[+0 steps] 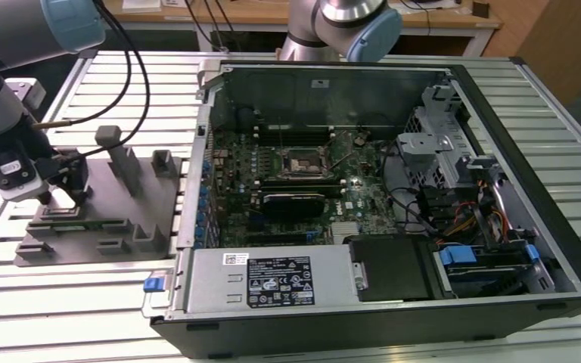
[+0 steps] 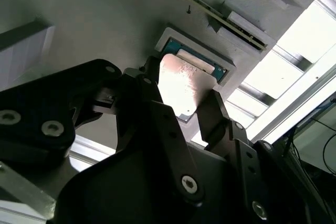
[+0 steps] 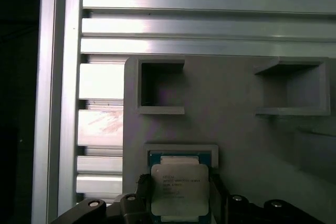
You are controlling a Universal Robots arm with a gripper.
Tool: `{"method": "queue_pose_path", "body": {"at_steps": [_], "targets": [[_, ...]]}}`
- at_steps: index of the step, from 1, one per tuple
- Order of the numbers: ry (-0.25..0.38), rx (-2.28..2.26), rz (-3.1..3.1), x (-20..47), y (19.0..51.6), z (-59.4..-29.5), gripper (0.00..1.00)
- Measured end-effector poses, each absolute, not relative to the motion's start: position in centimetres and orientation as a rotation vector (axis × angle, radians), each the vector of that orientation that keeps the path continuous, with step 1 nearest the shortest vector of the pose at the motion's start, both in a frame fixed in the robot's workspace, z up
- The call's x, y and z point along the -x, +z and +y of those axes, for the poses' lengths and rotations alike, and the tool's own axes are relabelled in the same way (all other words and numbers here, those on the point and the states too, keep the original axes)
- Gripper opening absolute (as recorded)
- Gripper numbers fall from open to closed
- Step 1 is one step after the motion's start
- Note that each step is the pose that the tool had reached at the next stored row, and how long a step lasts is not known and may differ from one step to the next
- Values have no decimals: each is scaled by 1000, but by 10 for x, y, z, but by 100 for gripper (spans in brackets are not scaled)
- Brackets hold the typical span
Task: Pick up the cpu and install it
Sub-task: 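Pick up the cpu and move it towards the insertion slot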
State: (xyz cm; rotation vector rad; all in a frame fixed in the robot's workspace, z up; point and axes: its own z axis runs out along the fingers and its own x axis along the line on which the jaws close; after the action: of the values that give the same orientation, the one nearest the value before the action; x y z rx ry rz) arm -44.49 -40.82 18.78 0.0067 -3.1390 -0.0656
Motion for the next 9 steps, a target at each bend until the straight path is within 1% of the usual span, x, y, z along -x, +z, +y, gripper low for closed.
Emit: {"method": "queue_pose_path", "body": {"at_steps": [9], "targets": [[-65, -7, -3139, 445, 186, -408, 53]]}}
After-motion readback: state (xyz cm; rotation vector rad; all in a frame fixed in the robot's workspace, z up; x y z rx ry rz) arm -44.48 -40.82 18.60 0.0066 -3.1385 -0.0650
